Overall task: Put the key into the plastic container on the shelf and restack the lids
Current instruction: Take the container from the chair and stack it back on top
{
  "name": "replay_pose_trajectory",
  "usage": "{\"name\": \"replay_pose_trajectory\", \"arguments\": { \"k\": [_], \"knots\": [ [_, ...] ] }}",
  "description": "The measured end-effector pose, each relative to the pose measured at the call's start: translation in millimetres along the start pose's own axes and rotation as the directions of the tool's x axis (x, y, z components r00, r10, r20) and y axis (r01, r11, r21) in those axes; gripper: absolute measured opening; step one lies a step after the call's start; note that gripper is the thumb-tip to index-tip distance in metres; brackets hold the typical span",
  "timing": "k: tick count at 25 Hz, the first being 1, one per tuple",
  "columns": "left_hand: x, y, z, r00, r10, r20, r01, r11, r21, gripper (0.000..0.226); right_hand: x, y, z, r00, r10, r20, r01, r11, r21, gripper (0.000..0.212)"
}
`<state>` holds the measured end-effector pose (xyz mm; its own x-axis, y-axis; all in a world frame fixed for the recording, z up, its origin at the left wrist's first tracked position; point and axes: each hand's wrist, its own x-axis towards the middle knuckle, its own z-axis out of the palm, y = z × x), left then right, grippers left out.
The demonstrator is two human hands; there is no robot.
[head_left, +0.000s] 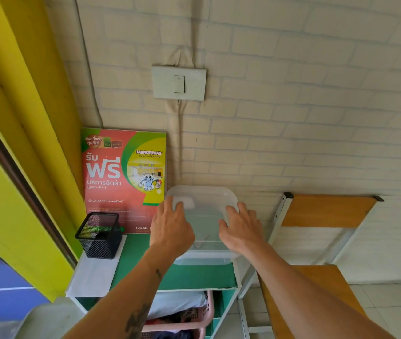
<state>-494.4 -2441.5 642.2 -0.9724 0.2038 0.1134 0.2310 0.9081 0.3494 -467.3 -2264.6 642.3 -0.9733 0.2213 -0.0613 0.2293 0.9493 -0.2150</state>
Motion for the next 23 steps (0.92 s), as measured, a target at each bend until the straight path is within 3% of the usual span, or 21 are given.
{"name": "replay_pose_trajectory", "arguments": {
  "k": [3,6,11,23],
  "knots": [
    [16.0,-3.1,5.3,0.975,0.221,0.003,-0.221,0.974,0.058,0.059,11.1,2.5,-0.6,0.998,-0.066,-0.022,0.066,0.997,0.026,0.062],
    [30.1,-11.2,10.2,0.944,0.312,0.107,-0.327,0.928,0.177,0.075,22.7,5.2,3.8,0.993,-0.118,0.004,0.118,0.993,0.025,0.066],
    [37.0,-23.3,20.8,0.917,0.327,0.229,-0.372,0.907,0.196,0.084,38.9,8.2,13.6,0.987,-0.147,0.060,0.146,0.989,0.020,0.070],
    [43.4,-24.5,31.7,0.916,0.283,0.284,-0.354,0.902,0.245,0.072,48.0,13.5,30.3,0.984,-0.169,0.050,0.173,0.981,-0.089,0.075]
  ]
}}
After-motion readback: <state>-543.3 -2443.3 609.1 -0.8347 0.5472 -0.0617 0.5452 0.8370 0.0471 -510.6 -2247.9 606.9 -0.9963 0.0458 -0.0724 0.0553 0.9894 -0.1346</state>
